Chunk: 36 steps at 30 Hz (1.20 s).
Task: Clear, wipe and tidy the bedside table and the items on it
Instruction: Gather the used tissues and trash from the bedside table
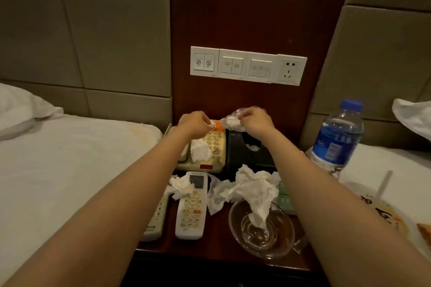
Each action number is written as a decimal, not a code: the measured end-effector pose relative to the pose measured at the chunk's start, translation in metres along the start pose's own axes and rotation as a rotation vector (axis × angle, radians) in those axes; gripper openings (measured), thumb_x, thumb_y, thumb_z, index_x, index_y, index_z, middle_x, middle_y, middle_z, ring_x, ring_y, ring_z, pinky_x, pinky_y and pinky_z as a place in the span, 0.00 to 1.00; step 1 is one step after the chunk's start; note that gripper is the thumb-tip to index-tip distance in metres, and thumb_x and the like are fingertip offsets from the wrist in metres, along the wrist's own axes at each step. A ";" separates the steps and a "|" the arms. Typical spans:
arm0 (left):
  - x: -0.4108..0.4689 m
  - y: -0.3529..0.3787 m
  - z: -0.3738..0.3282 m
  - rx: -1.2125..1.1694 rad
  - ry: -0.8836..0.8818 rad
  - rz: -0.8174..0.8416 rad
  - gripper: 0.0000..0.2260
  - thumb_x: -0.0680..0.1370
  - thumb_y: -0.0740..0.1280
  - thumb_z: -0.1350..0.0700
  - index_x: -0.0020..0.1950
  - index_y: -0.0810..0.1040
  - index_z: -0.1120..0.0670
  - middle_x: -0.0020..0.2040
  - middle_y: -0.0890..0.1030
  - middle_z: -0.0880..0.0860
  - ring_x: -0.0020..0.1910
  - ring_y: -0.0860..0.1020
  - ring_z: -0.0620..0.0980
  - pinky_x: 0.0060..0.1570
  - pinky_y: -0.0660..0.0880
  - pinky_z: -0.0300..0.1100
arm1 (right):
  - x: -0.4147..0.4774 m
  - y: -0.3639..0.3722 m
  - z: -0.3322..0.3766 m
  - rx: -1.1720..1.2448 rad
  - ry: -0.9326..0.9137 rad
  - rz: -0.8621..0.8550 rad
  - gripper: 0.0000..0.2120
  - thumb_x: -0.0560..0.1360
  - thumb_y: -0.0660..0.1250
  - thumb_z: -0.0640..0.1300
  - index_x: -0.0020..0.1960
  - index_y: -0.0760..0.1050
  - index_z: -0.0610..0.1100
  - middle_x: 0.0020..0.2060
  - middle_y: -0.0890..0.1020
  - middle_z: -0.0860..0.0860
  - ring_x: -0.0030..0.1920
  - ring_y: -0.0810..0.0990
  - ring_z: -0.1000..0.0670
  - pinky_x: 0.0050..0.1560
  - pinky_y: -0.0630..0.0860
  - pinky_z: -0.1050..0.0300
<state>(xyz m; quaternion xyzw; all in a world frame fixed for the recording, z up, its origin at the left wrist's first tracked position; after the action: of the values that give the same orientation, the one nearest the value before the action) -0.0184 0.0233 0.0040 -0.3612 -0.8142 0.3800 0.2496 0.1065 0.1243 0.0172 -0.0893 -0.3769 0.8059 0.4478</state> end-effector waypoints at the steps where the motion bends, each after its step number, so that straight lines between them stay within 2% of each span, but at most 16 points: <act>1: -0.001 0.002 0.000 0.071 0.005 0.037 0.14 0.79 0.62 0.59 0.65 0.72 0.56 0.65 0.74 0.57 0.62 0.73 0.55 0.55 0.71 0.43 | 0.001 0.000 -0.002 -0.080 0.028 0.004 0.14 0.78 0.57 0.38 0.62 0.74 0.42 0.59 0.74 0.46 0.53 0.74 0.47 0.48 0.73 0.56; 3: 0.004 0.007 0.002 0.133 0.011 0.055 0.17 0.79 0.61 0.60 0.68 0.68 0.55 0.65 0.72 0.58 0.61 0.73 0.56 0.52 0.71 0.43 | 0.009 0.001 -0.009 -0.171 0.082 -0.027 0.17 0.77 0.60 0.39 0.66 0.69 0.46 0.68 0.65 0.43 0.66 0.66 0.40 0.62 0.69 0.48; 4: 0.006 0.009 0.003 0.138 0.006 0.050 0.18 0.79 0.61 0.60 0.69 0.67 0.55 0.65 0.72 0.58 0.62 0.72 0.56 0.52 0.70 0.44 | 0.012 0.002 -0.012 -0.184 0.102 -0.033 0.21 0.76 0.61 0.40 0.68 0.65 0.48 0.69 0.62 0.42 0.67 0.62 0.39 0.65 0.65 0.46; 8: 0.029 0.016 0.008 0.105 -0.027 0.045 0.23 0.79 0.62 0.58 0.72 0.60 0.55 0.65 0.70 0.60 0.63 0.69 0.59 0.58 0.70 0.47 | 0.029 0.006 -0.012 -0.253 0.038 -0.069 0.34 0.74 0.66 0.47 0.74 0.54 0.55 0.74 0.52 0.43 0.72 0.55 0.37 0.69 0.58 0.42; 12: 0.045 0.031 0.014 0.270 -0.008 0.012 0.22 0.78 0.61 0.61 0.71 0.60 0.56 0.62 0.73 0.60 0.58 0.74 0.57 0.48 0.72 0.45 | 0.049 0.021 -0.016 -0.326 0.014 0.066 0.35 0.75 0.66 0.52 0.75 0.49 0.58 0.75 0.46 0.43 0.74 0.47 0.36 0.70 0.53 0.36; 15: 0.047 0.043 0.014 0.435 0.067 -0.050 0.22 0.77 0.60 0.64 0.71 0.60 0.55 0.59 0.75 0.60 0.53 0.77 0.58 0.42 0.72 0.46 | 0.057 0.036 -0.025 -0.418 0.022 0.176 0.29 0.77 0.62 0.50 0.74 0.54 0.59 0.74 0.55 0.43 0.73 0.55 0.36 0.70 0.57 0.37; 18: 0.048 0.047 0.011 0.517 0.092 -0.122 0.20 0.77 0.60 0.64 0.69 0.63 0.56 0.57 0.77 0.58 0.53 0.78 0.56 0.40 0.70 0.44 | 0.057 0.041 -0.032 -0.328 -0.019 0.137 0.17 0.78 0.58 0.43 0.66 0.71 0.53 0.63 0.74 0.44 0.62 0.72 0.40 0.59 0.71 0.46; 20: 0.051 0.043 0.011 0.453 0.086 -0.156 0.17 0.78 0.61 0.63 0.66 0.67 0.55 0.56 0.78 0.57 0.53 0.78 0.56 0.42 0.71 0.45 | 0.052 0.035 -0.031 -0.277 -0.038 0.054 0.16 0.78 0.58 0.39 0.61 0.76 0.50 0.59 0.77 0.43 0.57 0.75 0.41 0.52 0.74 0.50; 24: 0.048 0.021 0.009 0.120 0.014 -0.181 0.15 0.79 0.56 0.63 0.62 0.75 0.51 0.56 0.78 0.56 0.51 0.78 0.57 0.41 0.73 0.45 | 0.041 0.014 -0.023 -0.145 -0.001 -0.129 0.18 0.78 0.57 0.35 0.63 0.76 0.46 0.60 0.76 0.42 0.57 0.76 0.40 0.52 0.75 0.51; 28: 0.028 -0.003 -0.002 -0.104 0.023 -0.206 0.15 0.80 0.54 0.60 0.58 0.78 0.51 0.57 0.79 0.57 0.50 0.77 0.56 0.41 0.72 0.43 | 0.024 -0.001 -0.006 -0.009 -0.012 -0.162 0.19 0.77 0.59 0.34 0.65 0.75 0.45 0.62 0.75 0.43 0.56 0.77 0.42 0.52 0.76 0.53; 32: -0.011 -0.023 -0.015 -0.364 0.001 -0.149 0.12 0.80 0.57 0.61 0.53 0.79 0.54 0.53 0.79 0.60 0.39 0.77 0.54 0.32 0.75 0.42 | -0.008 -0.019 0.008 0.087 -0.014 -0.154 0.20 0.75 0.61 0.33 0.65 0.75 0.45 0.62 0.76 0.43 0.55 0.78 0.43 0.52 0.78 0.54; 34: -0.033 -0.026 -0.019 -0.466 -0.024 -0.126 0.12 0.80 0.57 0.63 0.49 0.80 0.56 0.53 0.80 0.61 0.46 0.79 0.58 0.40 0.79 0.48 | -0.031 -0.024 0.012 0.117 -0.017 -0.132 0.20 0.75 0.61 0.33 0.65 0.75 0.45 0.62 0.77 0.43 0.50 0.80 0.45 0.47 0.77 0.55; 36: -0.055 -0.028 -0.020 -0.557 -0.055 -0.123 0.12 0.79 0.58 0.65 0.44 0.81 0.58 0.53 0.80 0.60 0.51 0.79 0.58 0.46 0.79 0.47 | -0.056 -0.028 0.012 0.135 -0.036 -0.118 0.20 0.75 0.60 0.33 0.65 0.74 0.45 0.62 0.76 0.43 0.45 0.79 0.47 0.41 0.75 0.58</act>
<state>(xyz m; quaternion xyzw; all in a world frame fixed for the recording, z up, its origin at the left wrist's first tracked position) 0.0183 -0.0230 0.0308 -0.3554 -0.9140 0.1356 0.1413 0.1514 0.0825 0.0339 -0.0220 -0.3341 0.8032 0.4928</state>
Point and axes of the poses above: each hand's wrist, its own x-axis towards the middle knuckle, its own y-axis out of the palm, z = x × y, the point moved 3 cm from there along x, towards the middle knuckle
